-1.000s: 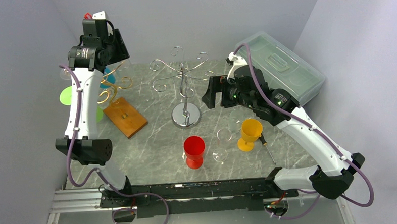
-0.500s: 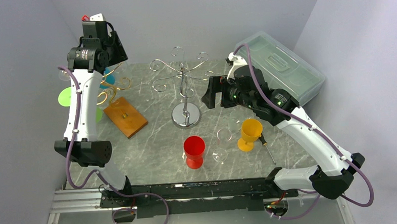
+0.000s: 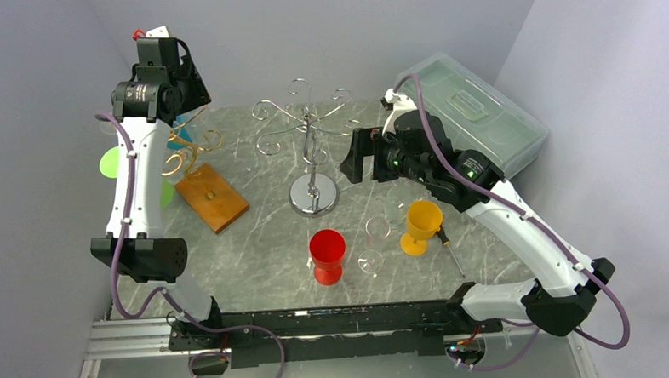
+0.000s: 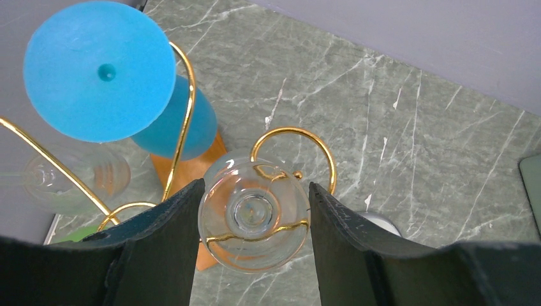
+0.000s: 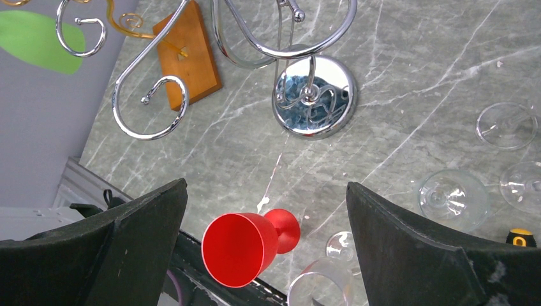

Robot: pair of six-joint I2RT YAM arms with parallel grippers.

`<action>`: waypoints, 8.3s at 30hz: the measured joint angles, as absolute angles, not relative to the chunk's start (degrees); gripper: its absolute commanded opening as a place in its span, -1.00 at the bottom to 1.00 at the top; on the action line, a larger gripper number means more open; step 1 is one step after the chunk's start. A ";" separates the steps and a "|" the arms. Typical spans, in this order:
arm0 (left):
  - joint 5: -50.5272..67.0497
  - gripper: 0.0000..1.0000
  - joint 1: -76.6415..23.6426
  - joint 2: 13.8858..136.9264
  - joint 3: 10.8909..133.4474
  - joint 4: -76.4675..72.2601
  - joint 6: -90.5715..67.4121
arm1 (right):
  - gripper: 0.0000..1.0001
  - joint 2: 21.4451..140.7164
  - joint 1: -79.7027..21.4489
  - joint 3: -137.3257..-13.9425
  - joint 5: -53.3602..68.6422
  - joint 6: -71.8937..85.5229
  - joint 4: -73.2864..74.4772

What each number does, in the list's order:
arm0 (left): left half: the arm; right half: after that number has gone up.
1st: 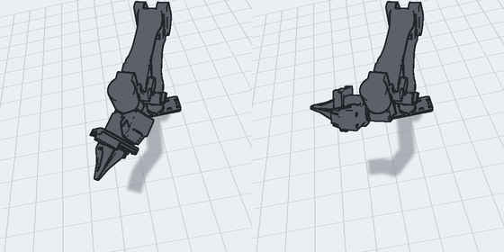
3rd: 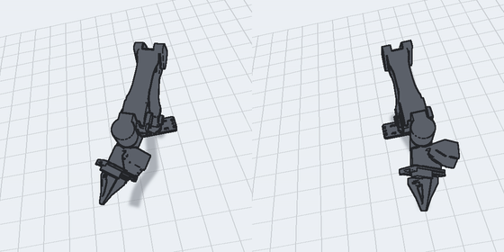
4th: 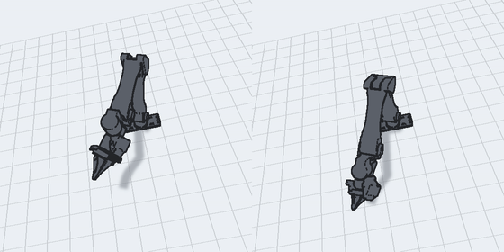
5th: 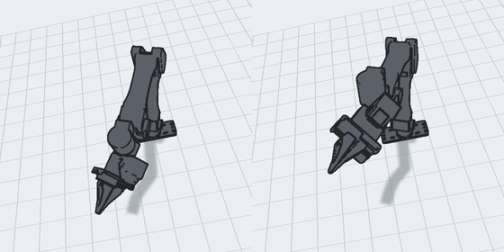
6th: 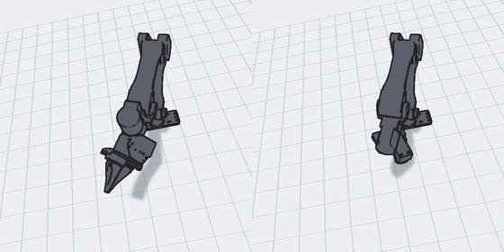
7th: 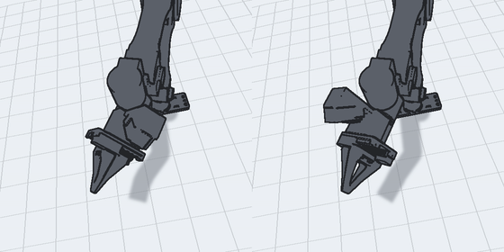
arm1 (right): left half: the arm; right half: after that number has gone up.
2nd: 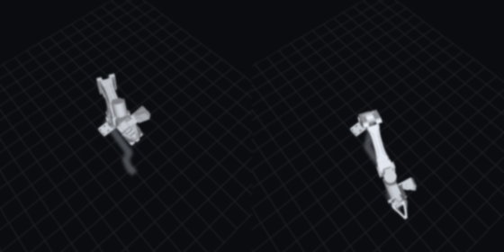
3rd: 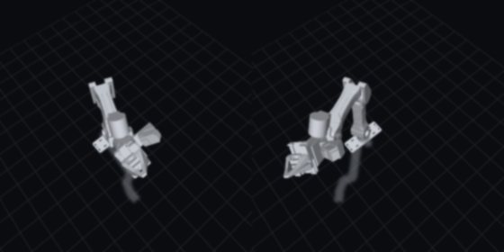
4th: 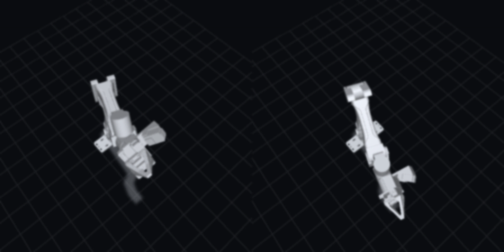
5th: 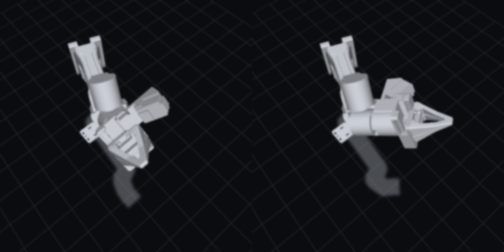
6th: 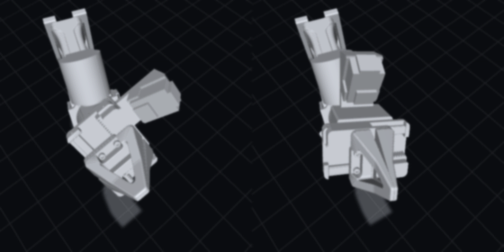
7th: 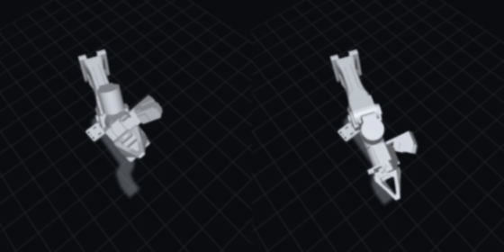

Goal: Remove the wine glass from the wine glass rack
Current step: Pick up the wine glass from the wine rack, then place the wine glass at the center of the board.

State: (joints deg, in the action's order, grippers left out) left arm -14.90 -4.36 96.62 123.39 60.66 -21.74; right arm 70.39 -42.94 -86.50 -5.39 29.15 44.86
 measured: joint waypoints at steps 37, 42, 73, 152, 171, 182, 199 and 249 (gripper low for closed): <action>-16.75 -0.46 -2.81 103.61 128.73 55.46 -20.40 | 0.95 70.96 -42.94 -86.50 -5.41 29.12 44.91; -16.08 -0.46 -2.81 103.88 129.14 54.54 -20.25 | 0.95 71.13 -42.94 -86.50 -5.43 29.12 44.93; -9.26 -0.46 -6.72 108.60 137.27 52.95 -18.90 | 0.95 71.13 -42.94 -86.50 -6.11 29.15 44.88; -8.75 -0.50 -17.87 90.43 130.47 68.16 -20.82 | 0.96 66.11 -42.94 -79.96 -0.93 31.24 35.92; -5.54 -0.55 -18.35 84.90 124.88 72.71 -23.70 | 0.98 68.79 -58.22 -81.80 -13.69 24.97 33.82; -2.81 -0.57 -20.03 80.51 118.76 75.37 -25.43 | 0.98 71.96 -66.50 -81.56 -18.70 22.76 27.77; 2.61 -0.58 -20.25 71.59 109.10 76.73 -27.44 | 0.99 80.71 -75.00 -80.99 -22.22 19.57 17.96; 9.50 -0.58 -20.29 68.07 107.00 77.76 -29.67 | -0.24 95.57 -75.81 -87.50 -25.93 6.15 3.88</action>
State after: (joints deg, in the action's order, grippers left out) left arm 9.50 -20.29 68.07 107.00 77.76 -29.67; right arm 95.57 -75.81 -87.50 -25.93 6.15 3.88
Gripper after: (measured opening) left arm 0.603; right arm 0.696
